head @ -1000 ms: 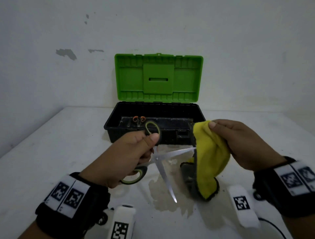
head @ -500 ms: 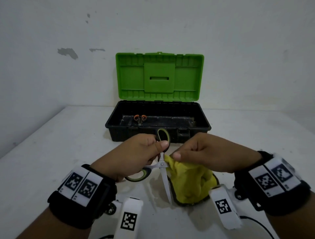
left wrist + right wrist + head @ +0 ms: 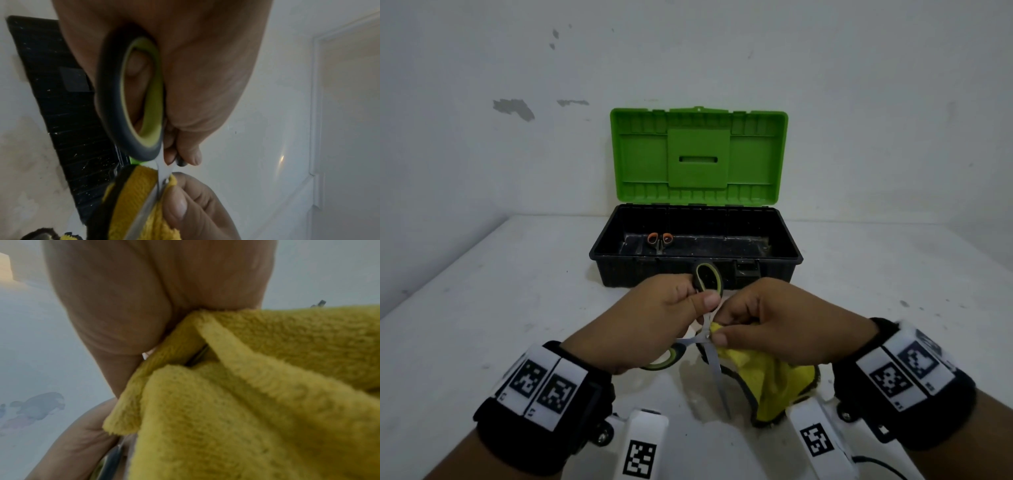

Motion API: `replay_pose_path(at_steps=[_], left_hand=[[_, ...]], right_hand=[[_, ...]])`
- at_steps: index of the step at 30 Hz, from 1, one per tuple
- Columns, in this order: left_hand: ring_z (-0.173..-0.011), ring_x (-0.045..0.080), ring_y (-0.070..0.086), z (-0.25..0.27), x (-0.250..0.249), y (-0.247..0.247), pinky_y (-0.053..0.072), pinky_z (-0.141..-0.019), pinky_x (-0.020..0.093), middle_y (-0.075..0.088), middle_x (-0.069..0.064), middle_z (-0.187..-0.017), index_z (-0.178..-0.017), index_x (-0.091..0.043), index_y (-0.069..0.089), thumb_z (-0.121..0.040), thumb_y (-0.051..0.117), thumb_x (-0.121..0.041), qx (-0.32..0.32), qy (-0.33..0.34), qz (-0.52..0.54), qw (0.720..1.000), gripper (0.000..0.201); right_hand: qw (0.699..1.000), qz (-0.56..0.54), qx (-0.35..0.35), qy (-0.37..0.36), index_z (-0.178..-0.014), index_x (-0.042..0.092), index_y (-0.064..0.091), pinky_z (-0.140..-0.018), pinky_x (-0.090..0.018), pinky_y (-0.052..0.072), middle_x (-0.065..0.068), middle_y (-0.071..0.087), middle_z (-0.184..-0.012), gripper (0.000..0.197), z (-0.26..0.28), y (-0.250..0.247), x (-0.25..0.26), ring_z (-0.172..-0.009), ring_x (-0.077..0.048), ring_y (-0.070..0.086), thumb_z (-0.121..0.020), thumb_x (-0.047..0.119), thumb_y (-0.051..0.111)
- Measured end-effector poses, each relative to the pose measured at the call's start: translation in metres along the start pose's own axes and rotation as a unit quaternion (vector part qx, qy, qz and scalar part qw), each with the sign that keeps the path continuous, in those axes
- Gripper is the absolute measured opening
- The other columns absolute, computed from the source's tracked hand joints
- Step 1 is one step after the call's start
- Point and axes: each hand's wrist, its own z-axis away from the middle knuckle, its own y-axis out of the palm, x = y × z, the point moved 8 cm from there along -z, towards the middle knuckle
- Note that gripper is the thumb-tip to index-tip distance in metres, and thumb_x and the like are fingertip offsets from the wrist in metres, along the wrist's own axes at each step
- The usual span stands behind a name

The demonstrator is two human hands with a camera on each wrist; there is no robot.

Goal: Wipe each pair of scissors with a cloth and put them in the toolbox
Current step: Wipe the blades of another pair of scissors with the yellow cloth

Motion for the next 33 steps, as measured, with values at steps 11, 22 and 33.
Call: replay_pose_path(at_steps=[11, 22, 33], left_hand=[[-0.038, 0.004, 0.030, 0.005, 0.007, -0.014, 0.027, -0.039, 0.015, 0.040, -0.009, -0.046, -0.077, -0.007, 0.063, -0.096, 0.055, -0.035, -0.027, -0.031, 0.043, 0.998, 0.035], [-0.042, 0.012, 0.023, 0.003, 0.010, -0.028, 0.022, -0.039, 0.020, 0.034, 0.005, -0.053, -0.080, -0.004, 0.062, -0.097, 0.053, -0.034, -0.053, -0.044, 0.070, 0.995, 0.036], [-0.045, 0.012, 0.021, 0.002, 0.014, -0.034, 0.019, -0.040, 0.021, 0.031, 0.004, -0.055, -0.073, -0.014, 0.059, -0.094, 0.055, -0.039, -0.063, -0.024, 0.102, 0.992, 0.034]], right_hand=[[1.000, -0.004, -0.026, 0.002, -0.088, 0.017, 0.077, -0.062, -0.031, 0.052, 0.000, 0.073, -0.081, 0.017, 0.011, -0.016, -0.009, -0.068, -0.015, 0.065, -0.092, 0.030, 0.067], [0.997, -0.003, -0.075, 0.029, -0.087, 0.022, 0.079, -0.073, -0.050, 0.055, -0.005, 0.075, -0.083, 0.016, 0.018, -0.044, -0.027, -0.079, -0.032, 0.069, -0.089, 0.034, 0.068], [0.994, 0.008, -0.099, 0.041, -0.087, 0.024, 0.080, -0.075, -0.034, 0.058, 0.009, 0.077, -0.084, 0.014, 0.025, -0.060, -0.034, -0.079, -0.012, 0.072, -0.087, 0.031, 0.068]])
